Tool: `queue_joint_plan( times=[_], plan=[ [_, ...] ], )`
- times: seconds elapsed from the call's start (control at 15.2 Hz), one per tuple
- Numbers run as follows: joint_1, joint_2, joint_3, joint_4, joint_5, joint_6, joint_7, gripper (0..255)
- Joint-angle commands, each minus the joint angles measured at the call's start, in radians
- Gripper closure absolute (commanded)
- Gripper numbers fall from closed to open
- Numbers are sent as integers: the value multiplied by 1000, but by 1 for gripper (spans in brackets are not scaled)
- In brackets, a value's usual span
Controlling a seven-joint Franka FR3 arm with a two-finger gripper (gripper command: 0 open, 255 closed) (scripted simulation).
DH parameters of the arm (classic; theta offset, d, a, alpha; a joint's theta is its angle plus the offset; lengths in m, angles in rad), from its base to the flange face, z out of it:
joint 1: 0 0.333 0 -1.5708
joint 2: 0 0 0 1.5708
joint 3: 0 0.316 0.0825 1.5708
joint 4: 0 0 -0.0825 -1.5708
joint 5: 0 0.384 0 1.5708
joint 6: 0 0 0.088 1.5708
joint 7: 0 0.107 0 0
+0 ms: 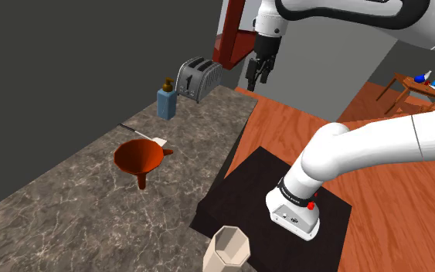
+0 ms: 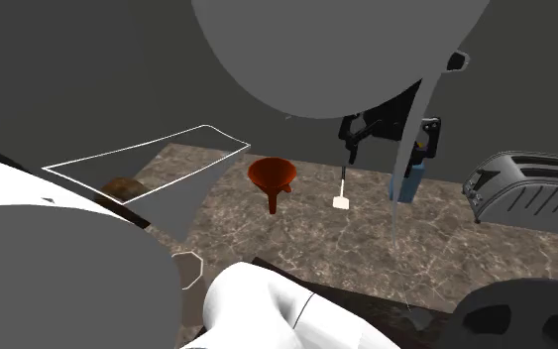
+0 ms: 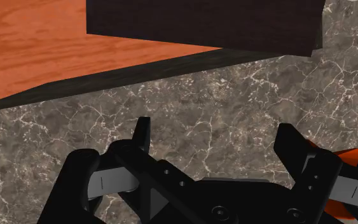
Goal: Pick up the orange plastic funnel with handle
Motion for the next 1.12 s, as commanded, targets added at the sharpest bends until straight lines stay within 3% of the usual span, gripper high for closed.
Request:
queue_joint_plan(
  times=[0.0, 0.53, 1.06],
  plan=[
    [0, 0, 0, 0, 0, 0, 0, 0],
    [55, 119, 5, -131, 150, 275, 22, 0],
    [139, 322, 17, -176, 333, 557, -11, 0]
  ],
)
